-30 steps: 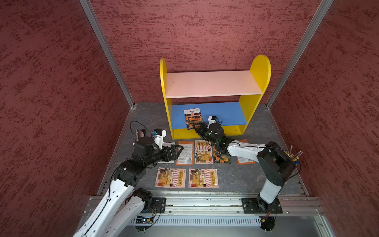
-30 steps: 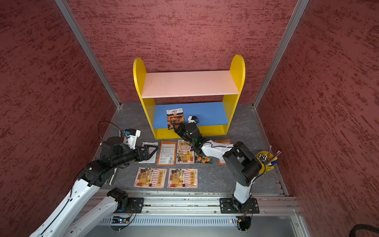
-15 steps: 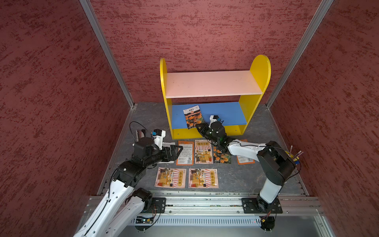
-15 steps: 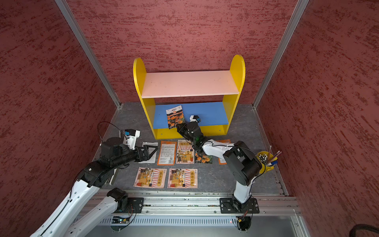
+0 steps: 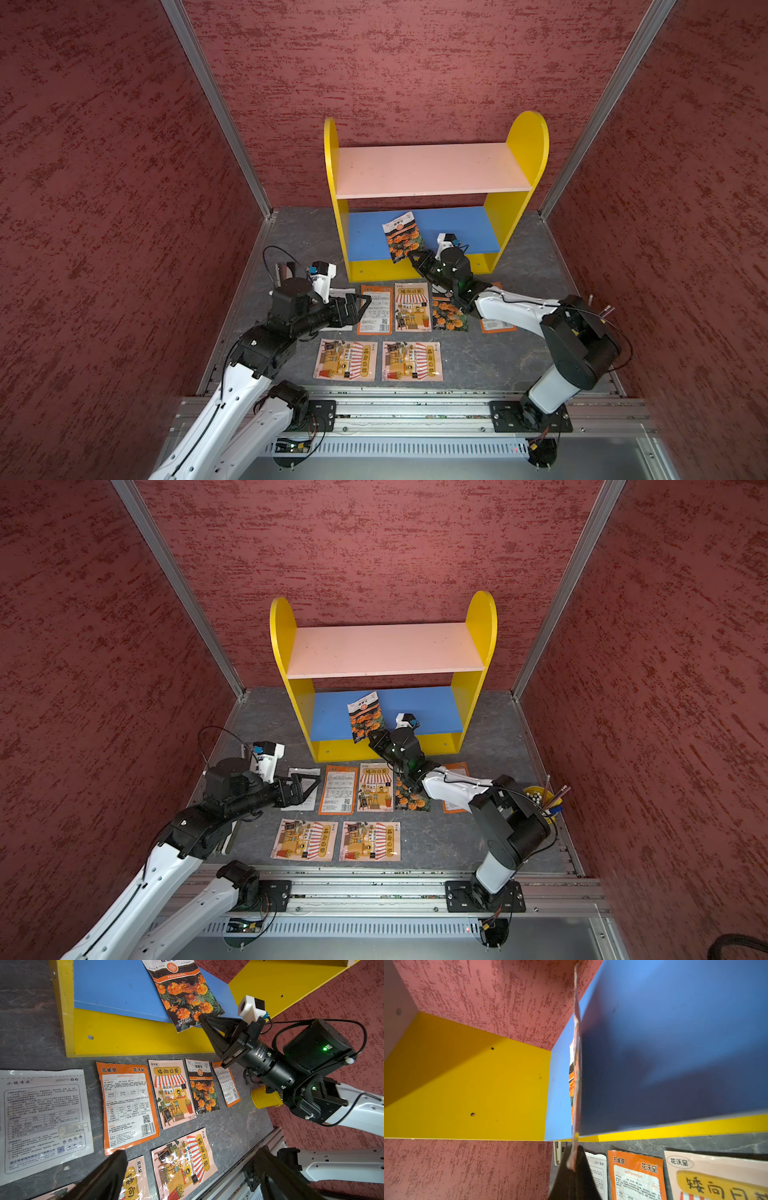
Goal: Take the seed bag off the shelf
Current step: Pick up the seed packet from the shelf.
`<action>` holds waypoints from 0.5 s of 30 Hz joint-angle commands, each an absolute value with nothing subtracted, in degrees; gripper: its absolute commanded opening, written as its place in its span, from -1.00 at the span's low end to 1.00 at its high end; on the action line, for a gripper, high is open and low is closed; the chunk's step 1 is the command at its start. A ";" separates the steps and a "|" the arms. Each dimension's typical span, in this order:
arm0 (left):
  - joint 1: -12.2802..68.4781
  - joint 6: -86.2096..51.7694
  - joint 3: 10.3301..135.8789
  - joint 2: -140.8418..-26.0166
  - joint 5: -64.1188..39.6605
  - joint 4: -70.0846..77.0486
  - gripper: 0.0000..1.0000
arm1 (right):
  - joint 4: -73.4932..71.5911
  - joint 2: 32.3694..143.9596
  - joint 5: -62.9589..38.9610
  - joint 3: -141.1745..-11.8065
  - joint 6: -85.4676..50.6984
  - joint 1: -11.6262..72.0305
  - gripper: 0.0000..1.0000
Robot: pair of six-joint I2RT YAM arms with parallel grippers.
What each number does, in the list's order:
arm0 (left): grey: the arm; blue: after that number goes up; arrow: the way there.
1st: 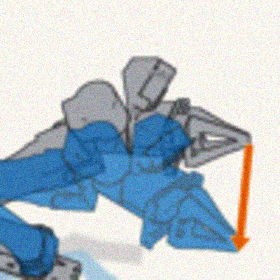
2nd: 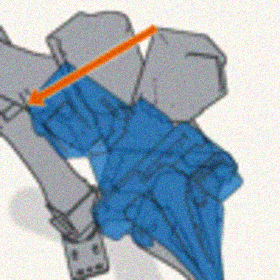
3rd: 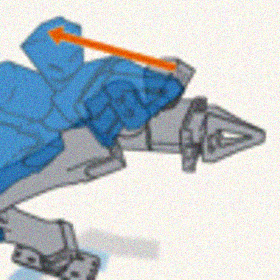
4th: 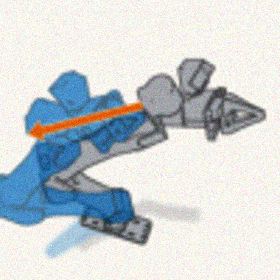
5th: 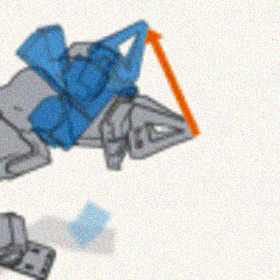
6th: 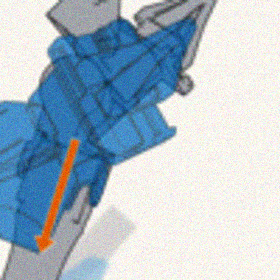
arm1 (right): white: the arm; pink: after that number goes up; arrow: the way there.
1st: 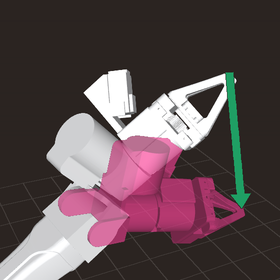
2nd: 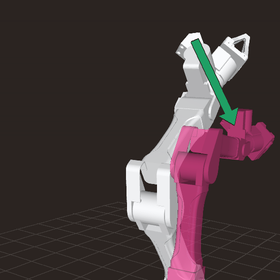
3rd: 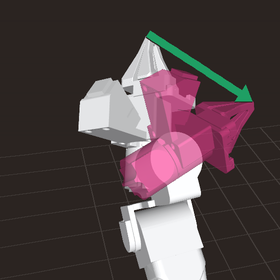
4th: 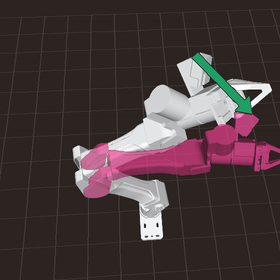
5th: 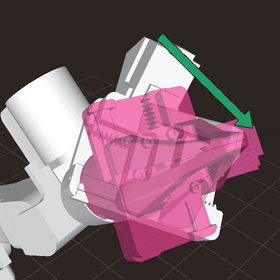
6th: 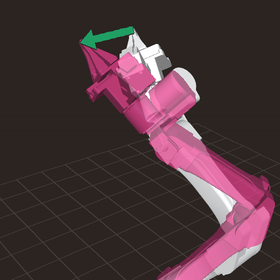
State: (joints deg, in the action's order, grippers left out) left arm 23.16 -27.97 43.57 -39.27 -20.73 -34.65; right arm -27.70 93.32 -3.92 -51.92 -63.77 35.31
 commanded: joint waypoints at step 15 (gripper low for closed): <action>17.83 -27.11 45.73 -47.48 -35.36 -18.09 0.99 | 3.77 72.63 -29.03 -55.77 -36.73 30.41 -1.00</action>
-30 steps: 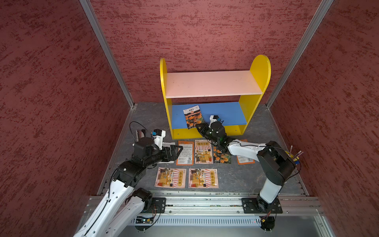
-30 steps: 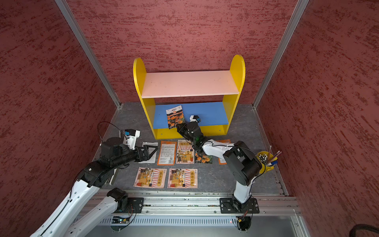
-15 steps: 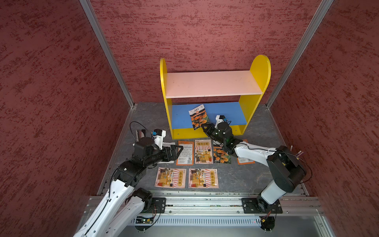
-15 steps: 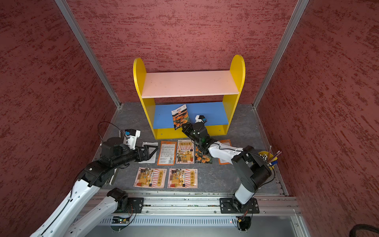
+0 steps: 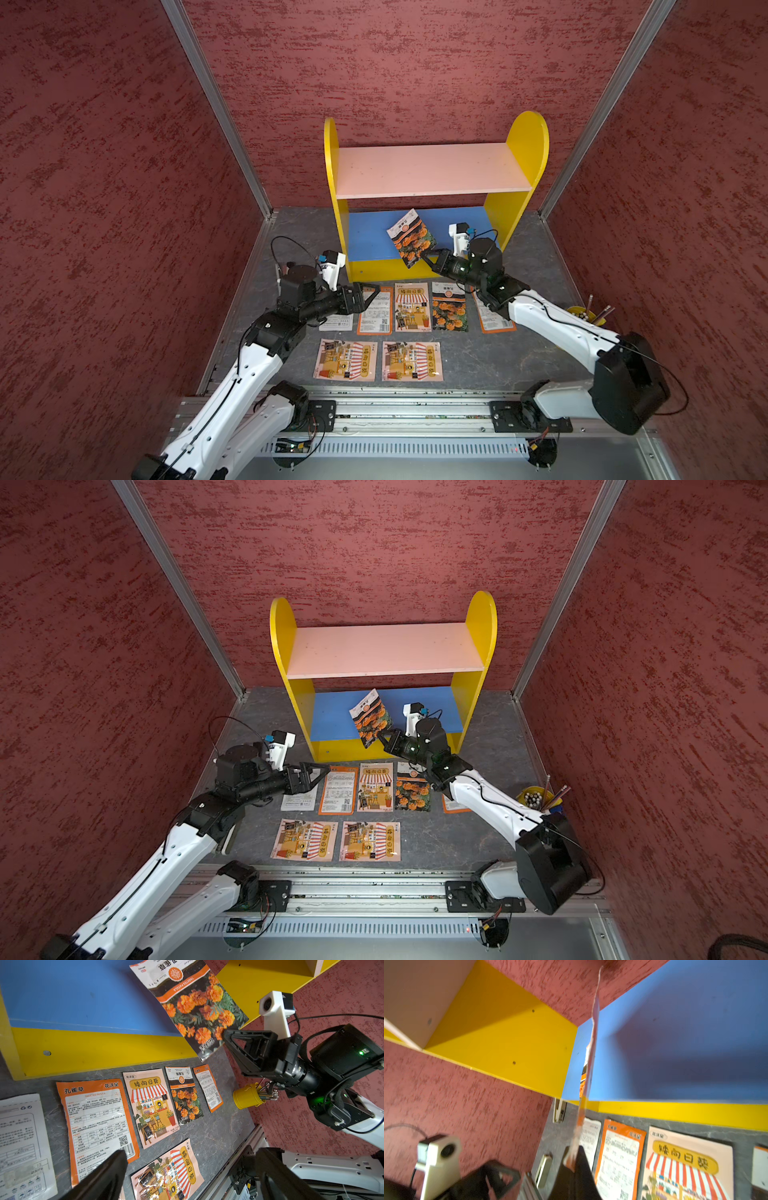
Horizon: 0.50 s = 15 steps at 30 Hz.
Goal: Take the seed bag off the shelf
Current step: Pick up the seed packet from the shelf.
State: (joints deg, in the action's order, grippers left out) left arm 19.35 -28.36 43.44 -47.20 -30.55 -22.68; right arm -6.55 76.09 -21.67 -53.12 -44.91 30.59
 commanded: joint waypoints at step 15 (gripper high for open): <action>10.90 -23.42 48.38 -54.31 -58.61 -10.24 0.99 | 30.58 54.32 -54.05 -58.71 -23.38 30.40 -1.00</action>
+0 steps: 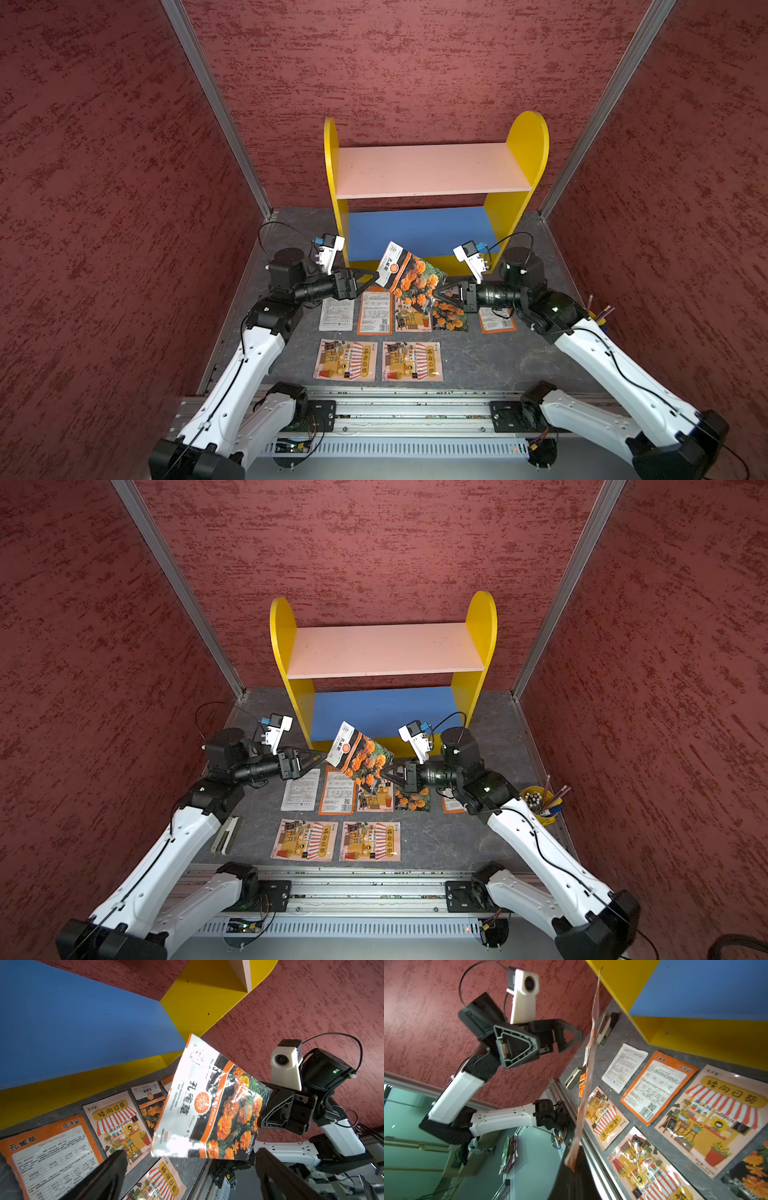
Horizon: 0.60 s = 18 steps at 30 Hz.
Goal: Take the seed bag off the shelf
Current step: Pick up the seed packet from the shelf.
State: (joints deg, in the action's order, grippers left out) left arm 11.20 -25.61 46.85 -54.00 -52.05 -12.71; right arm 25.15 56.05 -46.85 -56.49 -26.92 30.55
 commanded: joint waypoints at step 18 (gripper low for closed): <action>18.69 -29.29 44.64 -55.13 -65.99 -2.23 -0.45 | 33.03 54.79 -57.15 -59.60 -20.51 30.40 -1.00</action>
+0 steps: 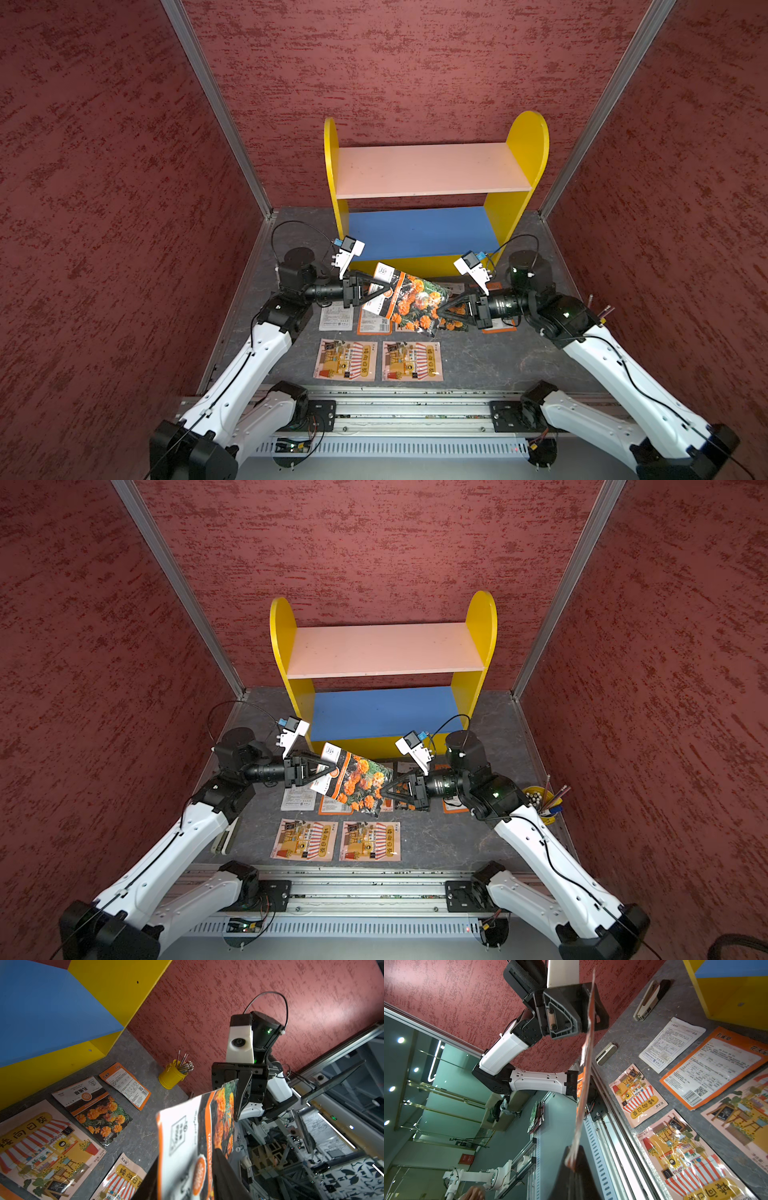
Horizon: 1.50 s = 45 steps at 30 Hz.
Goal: Take the seed bag off the shelf
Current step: Pick up the seed packet from the shelf.
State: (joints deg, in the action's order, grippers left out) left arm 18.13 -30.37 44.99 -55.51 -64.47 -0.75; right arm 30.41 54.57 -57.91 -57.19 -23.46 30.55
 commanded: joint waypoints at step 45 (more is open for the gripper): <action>55.63 -55.76 39.12 -74.38 -18.76 26.79 -1.00 | 80.10 46.67 -29.09 -86.14 0.56 30.37 0.97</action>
